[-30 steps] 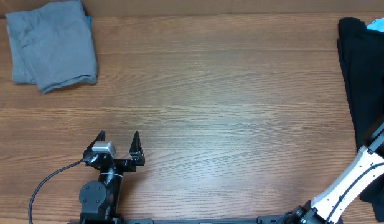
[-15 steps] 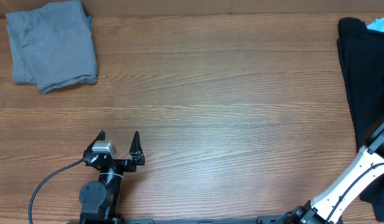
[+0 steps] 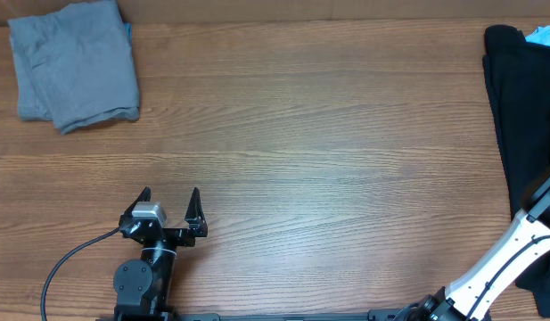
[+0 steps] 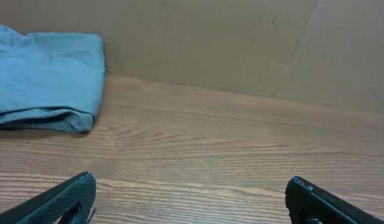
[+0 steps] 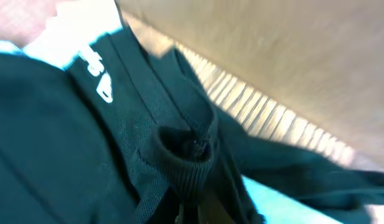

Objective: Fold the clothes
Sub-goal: 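Grasp the black shirt collar with the right gripper, then drag the black shirt leftward and drop it at table center, then reach the left gripper to the black shirt's left top corner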

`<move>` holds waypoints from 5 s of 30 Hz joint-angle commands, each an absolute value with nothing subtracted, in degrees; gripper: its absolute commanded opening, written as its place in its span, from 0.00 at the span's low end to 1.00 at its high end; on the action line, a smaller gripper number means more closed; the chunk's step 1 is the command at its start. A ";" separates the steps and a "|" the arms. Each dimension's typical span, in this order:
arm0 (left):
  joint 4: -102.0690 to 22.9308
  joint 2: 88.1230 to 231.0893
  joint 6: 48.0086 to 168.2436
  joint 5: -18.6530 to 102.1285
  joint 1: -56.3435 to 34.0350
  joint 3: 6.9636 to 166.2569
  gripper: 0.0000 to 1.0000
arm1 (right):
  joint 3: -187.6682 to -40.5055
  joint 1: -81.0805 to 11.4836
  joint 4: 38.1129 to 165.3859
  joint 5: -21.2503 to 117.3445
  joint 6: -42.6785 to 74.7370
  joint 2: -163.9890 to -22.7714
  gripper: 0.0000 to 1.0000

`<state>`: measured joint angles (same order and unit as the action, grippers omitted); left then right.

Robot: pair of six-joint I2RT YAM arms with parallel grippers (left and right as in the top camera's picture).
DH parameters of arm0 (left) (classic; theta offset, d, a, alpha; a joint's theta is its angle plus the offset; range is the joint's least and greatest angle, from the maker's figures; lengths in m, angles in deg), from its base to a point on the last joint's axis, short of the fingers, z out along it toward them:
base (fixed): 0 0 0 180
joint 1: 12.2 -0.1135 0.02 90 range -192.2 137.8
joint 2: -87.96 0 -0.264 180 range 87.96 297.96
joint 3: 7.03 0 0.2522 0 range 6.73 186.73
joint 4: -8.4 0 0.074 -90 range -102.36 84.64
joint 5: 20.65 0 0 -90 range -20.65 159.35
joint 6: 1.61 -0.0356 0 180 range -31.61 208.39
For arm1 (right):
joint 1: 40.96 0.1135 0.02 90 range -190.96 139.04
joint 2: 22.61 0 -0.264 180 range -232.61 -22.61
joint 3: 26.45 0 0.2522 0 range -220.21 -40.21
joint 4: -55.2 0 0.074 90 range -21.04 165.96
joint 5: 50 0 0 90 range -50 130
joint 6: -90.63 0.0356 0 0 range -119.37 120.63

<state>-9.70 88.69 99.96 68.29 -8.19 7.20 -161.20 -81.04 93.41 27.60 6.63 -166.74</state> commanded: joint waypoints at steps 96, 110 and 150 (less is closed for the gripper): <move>9.64 90.33 106.24 57.47 -8.45 10.11 1.00 | -162.10 -47.20 135.29 42.90 20.60 -141.56 1.00; -20.43 143.07 93.32 34.44 -8.43 58.61 1.00 | -162.10 -47.20 135.29 42.90 20.60 -141.56 1.00; -55.21 213.80 111.37 65.80 -1.53 120.86 1.00 | -162.10 -47.20 135.29 42.90 20.60 -141.56 1.00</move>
<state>-55.89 211.42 109.34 62.35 -3.08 119.35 -161.59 -47.25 135.53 42.75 20.49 -141.98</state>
